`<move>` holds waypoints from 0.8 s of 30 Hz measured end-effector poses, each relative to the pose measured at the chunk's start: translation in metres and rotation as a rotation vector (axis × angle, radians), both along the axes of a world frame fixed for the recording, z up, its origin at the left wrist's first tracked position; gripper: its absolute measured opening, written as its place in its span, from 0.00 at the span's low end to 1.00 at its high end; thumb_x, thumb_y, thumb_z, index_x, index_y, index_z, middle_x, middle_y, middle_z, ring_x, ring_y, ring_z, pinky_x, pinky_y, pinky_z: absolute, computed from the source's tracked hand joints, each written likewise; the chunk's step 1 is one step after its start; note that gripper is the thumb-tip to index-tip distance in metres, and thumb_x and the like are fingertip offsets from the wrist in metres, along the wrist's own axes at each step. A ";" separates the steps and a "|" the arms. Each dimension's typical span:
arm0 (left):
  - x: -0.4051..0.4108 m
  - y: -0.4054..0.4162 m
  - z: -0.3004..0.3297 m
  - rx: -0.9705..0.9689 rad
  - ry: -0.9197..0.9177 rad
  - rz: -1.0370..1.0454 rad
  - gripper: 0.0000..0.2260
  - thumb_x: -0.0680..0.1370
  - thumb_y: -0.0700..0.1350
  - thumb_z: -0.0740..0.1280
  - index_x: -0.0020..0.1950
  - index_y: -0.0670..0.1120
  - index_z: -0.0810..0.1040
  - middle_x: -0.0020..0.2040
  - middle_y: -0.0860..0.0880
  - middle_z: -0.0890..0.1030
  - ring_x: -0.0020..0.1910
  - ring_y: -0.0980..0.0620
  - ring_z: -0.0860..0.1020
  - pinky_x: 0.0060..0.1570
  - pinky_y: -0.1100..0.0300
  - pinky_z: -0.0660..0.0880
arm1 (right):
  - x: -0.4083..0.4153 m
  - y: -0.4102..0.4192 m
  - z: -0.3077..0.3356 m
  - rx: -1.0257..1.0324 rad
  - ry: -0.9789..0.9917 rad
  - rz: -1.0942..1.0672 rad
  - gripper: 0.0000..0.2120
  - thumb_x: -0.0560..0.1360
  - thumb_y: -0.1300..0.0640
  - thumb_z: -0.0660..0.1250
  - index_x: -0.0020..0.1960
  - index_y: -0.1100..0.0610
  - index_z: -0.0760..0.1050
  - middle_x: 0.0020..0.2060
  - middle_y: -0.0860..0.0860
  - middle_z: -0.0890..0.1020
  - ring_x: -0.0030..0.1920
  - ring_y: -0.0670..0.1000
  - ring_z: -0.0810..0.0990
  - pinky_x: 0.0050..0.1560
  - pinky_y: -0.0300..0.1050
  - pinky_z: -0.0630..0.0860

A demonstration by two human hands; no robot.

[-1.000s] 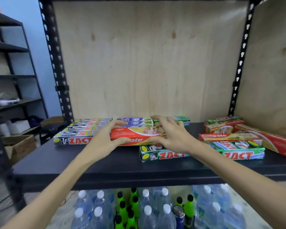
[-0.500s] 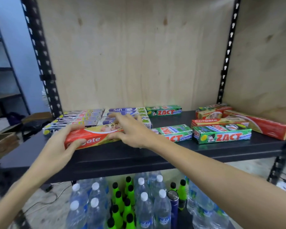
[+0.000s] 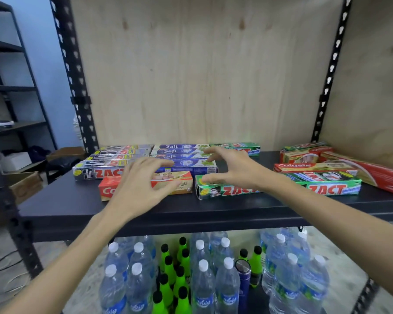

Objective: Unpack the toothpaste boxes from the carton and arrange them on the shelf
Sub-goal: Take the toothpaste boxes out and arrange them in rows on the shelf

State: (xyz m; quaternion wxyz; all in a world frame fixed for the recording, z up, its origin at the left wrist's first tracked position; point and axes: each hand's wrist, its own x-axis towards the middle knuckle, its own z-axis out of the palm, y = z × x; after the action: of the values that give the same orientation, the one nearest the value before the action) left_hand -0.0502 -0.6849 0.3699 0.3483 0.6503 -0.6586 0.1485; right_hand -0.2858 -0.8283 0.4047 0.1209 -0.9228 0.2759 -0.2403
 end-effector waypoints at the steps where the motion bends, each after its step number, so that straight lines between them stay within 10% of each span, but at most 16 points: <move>1: -0.012 -0.006 0.003 0.037 0.001 -0.029 0.28 0.71 0.72 0.61 0.65 0.59 0.76 0.63 0.61 0.77 0.68 0.57 0.69 0.70 0.51 0.63 | -0.011 -0.004 0.001 -0.014 0.021 -0.010 0.40 0.69 0.29 0.70 0.75 0.45 0.65 0.66 0.44 0.78 0.68 0.47 0.74 0.73 0.59 0.64; 10: -0.061 -0.054 0.009 0.311 -0.094 -0.076 0.34 0.68 0.75 0.64 0.70 0.60 0.69 0.59 0.62 0.78 0.66 0.54 0.69 0.67 0.48 0.66 | -0.102 -0.034 0.003 0.047 0.267 -0.172 0.41 0.68 0.32 0.73 0.75 0.44 0.64 0.67 0.46 0.77 0.67 0.49 0.74 0.71 0.55 0.64; 24: -0.075 -0.115 0.050 0.149 -0.053 -0.138 0.24 0.75 0.66 0.63 0.68 0.58 0.71 0.65 0.59 0.76 0.63 0.57 0.74 0.64 0.50 0.71 | -0.109 -0.093 0.023 0.061 -0.093 -0.203 0.34 0.69 0.43 0.78 0.71 0.47 0.70 0.61 0.48 0.78 0.59 0.50 0.78 0.59 0.49 0.76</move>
State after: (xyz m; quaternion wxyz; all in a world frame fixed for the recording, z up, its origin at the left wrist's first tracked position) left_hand -0.1252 -0.7995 0.4204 0.2908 0.6234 -0.7199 0.0922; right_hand -0.3953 -0.9210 0.4278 0.1364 -0.8738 0.3693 -0.2855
